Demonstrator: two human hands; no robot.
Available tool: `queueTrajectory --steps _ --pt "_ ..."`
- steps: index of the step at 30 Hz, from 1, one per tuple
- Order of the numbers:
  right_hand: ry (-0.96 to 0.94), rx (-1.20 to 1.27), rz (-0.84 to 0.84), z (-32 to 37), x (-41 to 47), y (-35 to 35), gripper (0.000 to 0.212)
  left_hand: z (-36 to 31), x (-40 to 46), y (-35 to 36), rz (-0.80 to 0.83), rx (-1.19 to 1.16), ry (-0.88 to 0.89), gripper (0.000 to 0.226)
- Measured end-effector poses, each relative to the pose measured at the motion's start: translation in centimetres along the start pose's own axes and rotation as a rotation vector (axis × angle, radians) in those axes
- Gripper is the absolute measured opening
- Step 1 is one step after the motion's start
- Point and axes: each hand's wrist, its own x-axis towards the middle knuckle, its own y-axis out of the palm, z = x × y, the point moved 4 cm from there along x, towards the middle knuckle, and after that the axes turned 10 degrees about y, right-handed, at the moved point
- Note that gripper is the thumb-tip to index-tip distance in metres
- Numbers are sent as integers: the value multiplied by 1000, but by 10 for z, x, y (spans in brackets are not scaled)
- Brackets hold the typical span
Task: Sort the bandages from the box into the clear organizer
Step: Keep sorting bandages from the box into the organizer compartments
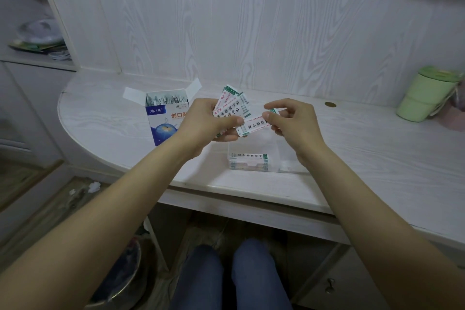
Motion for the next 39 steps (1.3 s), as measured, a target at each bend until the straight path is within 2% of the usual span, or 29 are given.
queueTrajectory --steps 6,12,20,24,30,32,36,37,39 --pt "10 -204 178 3 -2 -1 6 5 4 -1 -46 90 21 14" --pt "-3 -365 61 -13 0 -2 9 11 8 -12 -35 140 3 15" --pt "-87 -631 121 -20 -1 20 5 13 4 -9 16 225 5 16" --pt "-106 -791 136 -18 -3 24 4 13 3 -10 -18 149 9 10" --pt "-145 -891 167 -17 -3 29 3 13 3 -6 -3 54 7 8" --pt "-161 -804 159 -16 -1 27 4 12 3 -6 -5 30 10 9" --pt "-107 -145 134 2 -2 14 13 11 0 -3 36 -11 -9 14" --pt "-78 -54 158 6 -3 13 13 10 -1 -1 56 -12 -11 15" --pt "-73 -39 196 9 -6 14 10 8 -3 3 100 -13 1 14"
